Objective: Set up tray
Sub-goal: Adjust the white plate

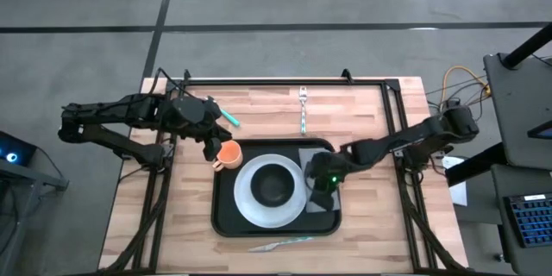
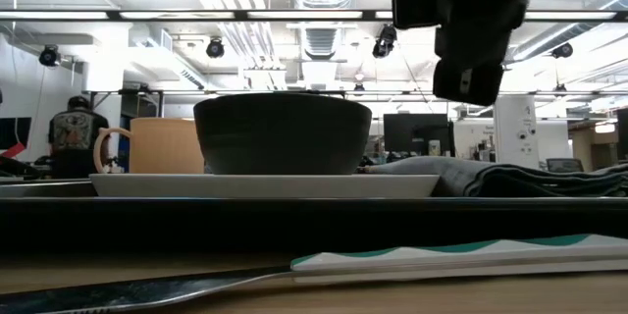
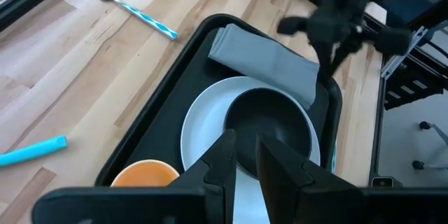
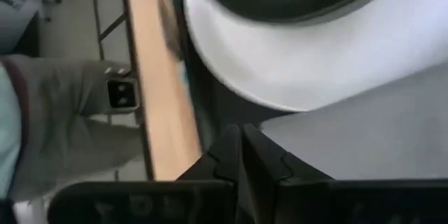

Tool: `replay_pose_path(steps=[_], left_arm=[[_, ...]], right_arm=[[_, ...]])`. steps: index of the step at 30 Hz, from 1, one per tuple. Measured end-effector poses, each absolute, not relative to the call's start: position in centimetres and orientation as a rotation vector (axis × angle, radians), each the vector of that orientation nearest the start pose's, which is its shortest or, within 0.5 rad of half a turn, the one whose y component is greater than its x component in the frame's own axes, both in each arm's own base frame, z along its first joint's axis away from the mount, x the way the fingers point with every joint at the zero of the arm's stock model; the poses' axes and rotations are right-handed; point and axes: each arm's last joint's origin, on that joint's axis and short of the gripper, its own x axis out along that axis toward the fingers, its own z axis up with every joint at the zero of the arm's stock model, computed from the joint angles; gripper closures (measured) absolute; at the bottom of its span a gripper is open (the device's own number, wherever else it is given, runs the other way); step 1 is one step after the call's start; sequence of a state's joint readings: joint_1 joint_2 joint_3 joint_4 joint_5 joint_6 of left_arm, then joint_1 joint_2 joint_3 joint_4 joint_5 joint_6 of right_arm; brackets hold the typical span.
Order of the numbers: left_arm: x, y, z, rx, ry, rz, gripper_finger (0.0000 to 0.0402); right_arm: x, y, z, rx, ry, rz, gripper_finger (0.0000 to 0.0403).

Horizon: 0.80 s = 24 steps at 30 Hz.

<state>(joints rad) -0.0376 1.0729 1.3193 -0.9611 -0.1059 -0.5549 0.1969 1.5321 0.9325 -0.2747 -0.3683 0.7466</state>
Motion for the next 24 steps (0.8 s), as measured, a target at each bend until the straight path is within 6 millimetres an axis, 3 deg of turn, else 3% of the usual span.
replay_pose_path(steps=[13, 24], left_arm=[[19.0, -0.4, 39.0, -0.479, 0.675, 0.261, 0.0364], [19.0, -0.4, 39.0, -0.480, 0.675, 0.261, 0.0364]], right_arm=[[31.8, 9.7, 15.0, 0.764, 1.196, 0.241, 0.0395], [32.6, 10.1, 13.6, 0.771, 1.207, 0.243, 0.0395]])
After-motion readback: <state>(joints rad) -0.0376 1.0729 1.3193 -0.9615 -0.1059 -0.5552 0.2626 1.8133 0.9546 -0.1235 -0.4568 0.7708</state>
